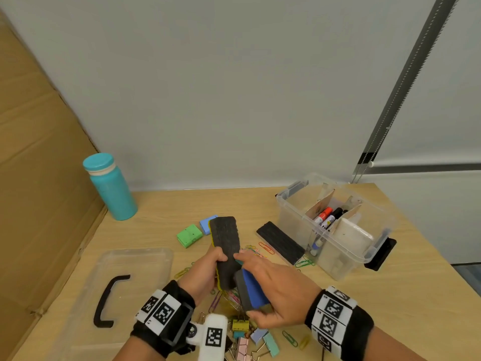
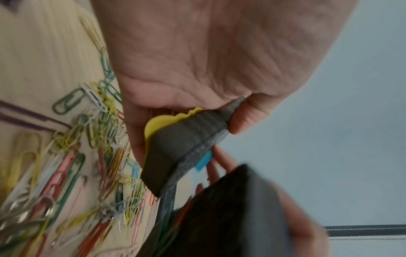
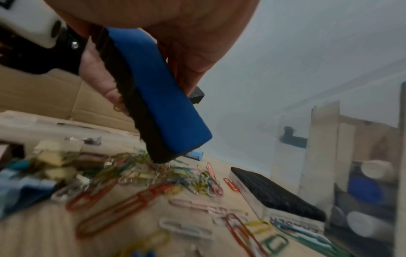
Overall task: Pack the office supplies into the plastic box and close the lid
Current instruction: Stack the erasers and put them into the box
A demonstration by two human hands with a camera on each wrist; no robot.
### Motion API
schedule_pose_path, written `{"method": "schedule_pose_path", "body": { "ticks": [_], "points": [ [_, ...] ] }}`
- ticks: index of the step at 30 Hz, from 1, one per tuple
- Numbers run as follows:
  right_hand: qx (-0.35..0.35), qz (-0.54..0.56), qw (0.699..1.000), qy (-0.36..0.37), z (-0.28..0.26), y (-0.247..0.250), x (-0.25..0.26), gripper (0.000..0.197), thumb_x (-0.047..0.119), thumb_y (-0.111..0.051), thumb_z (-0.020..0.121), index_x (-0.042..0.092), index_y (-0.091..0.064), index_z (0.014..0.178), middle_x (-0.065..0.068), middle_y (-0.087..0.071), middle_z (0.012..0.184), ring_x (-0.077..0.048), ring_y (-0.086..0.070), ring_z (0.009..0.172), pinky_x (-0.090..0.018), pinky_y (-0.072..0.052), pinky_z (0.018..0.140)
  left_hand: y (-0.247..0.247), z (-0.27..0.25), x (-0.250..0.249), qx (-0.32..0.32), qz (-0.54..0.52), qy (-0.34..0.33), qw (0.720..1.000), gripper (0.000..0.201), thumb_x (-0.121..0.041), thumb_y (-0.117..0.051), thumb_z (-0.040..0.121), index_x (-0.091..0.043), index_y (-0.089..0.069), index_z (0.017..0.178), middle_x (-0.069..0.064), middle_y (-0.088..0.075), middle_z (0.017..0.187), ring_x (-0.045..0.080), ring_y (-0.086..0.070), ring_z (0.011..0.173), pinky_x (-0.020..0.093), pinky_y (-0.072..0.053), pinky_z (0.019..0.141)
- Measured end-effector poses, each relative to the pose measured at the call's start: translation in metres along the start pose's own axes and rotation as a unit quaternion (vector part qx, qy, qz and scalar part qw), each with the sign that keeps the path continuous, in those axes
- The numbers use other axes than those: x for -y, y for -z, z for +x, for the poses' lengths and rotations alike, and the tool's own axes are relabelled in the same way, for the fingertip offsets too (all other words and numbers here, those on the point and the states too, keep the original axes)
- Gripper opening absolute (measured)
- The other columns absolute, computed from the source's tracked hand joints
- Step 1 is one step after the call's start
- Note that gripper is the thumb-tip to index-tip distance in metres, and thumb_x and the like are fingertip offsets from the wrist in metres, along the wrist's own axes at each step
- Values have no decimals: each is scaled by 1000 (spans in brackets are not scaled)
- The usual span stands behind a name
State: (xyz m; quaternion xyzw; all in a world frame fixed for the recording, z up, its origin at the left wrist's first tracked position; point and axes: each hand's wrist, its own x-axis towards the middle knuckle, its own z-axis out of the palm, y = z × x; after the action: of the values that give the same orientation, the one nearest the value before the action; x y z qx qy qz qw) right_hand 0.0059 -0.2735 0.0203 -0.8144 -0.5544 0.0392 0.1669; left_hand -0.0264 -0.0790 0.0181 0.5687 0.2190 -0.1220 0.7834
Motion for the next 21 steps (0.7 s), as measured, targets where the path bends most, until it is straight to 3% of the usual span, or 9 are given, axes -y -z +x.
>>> {"method": "schedule_pose_path", "body": {
  "ticks": [4, 7, 9, 11, 13, 16, 17, 19, 21],
  "points": [
    [59, -31, 998, 0, -14, -9, -13, 78, 59, -49, 84, 11, -24, 141, -8, -37, 145, -21, -44, 125, -32, -46, 96, 9, 1, -4, -35, -59, -26, 997, 55, -14, -50, 68, 0, -49, 121, 18, -54, 113, 30, -53, 103, 47, -43, 97],
    [30, 27, 994, -103, -20, -2, -16, 70, 54, -50, 87, 20, -22, 141, 1, -50, 117, -10, -51, 91, -17, -46, 74, 17, -2, -3, -31, -43, -41, 998, 57, -19, -56, 56, -9, -51, 113, 13, -54, 113, 30, -52, 109, 46, -41, 99],
    [-19, 129, 974, -187, -20, 2, -18, 59, 48, -47, 91, 28, -23, 141, 10, -50, 109, -2, -52, 84, -12, -45, 69, 21, -5, 0, -18, -14, -44, 999, 53, -21, -57, 55, -16, -52, 108, 11, -53, 114, 28, -50, 110, 47, -38, 103],
    [-93, 230, 942, -227, -16, 4, -21, 44, 47, -38, 92, 33, -36, 134, 14, -58, 108, -2, -59, 91, -22, -51, 79, 22, -8, 4, -12, 12, -44, 999, 58, -24, -60, 51, -19, -53, 108, 10, -53, 113, 27, -50, 108, 47, -37, 104],
    [-159, 346, 889, -255, -10, 7, -25, 34, 49, -34, 93, 34, -51, 118, 10, -65, 101, -4, -63, 93, -29, -52, 86, 20, -9, 6, -3, 33, -44, 998, 77, -31, -63, 42, -18, -53, 117, 9, -55, 114, 27, -51, 109, 47, -38, 103],
    [-200, 422, 838, -283, 2, 14, -24, 26, 41, -35, 98, 29, -58, 104, 3, -65, 102, 1, -62, 95, -16, -49, 86, 16, -9, 7, 4, 65, -39, 997, 79, -34, -64, 42, -12, -54, 118, 12, -56, 113, 29, -53, 109, 48, -39, 103],
    [-202, 435, 829, -289, 6, 13, -25, 29, 46, -37, 96, 30, -59, 107, 1, -65, 108, 1, -61, 99, -17, -48, 91, 15, -9, 7, 7, 69, -39, 997, 76, -33, -65, 42, -11, -55, 114, 13, -57, 111, 29, -54, 107, 48, -40, 102],
    [-203, 466, 805, -307, 13, 6, -27, 56, 69, -44, 83, 31, -57, 121, 2, -63, 122, -8, -58, 115, -36, -42, 106, 10, -11, 8, 21, 74, -37, 996, 72, -33, -66, 44, -9, -57, 111, 13, -58, 111, 31, -54, 109, 48, -39, 104],
    [-203, 514, 772, -313, 16, -5, -31, 73, 77, -50, 73, 29, -54, 129, 1, -61, 127, -16, -56, 121, -47, -38, 109, 2, -14, 8, 40, 60, -32, 997, 70, -29, -68, 48, -9, -57, 113, 12, -61, 115, 32, -55, 113, 48, -41, 104]
  ]
}}
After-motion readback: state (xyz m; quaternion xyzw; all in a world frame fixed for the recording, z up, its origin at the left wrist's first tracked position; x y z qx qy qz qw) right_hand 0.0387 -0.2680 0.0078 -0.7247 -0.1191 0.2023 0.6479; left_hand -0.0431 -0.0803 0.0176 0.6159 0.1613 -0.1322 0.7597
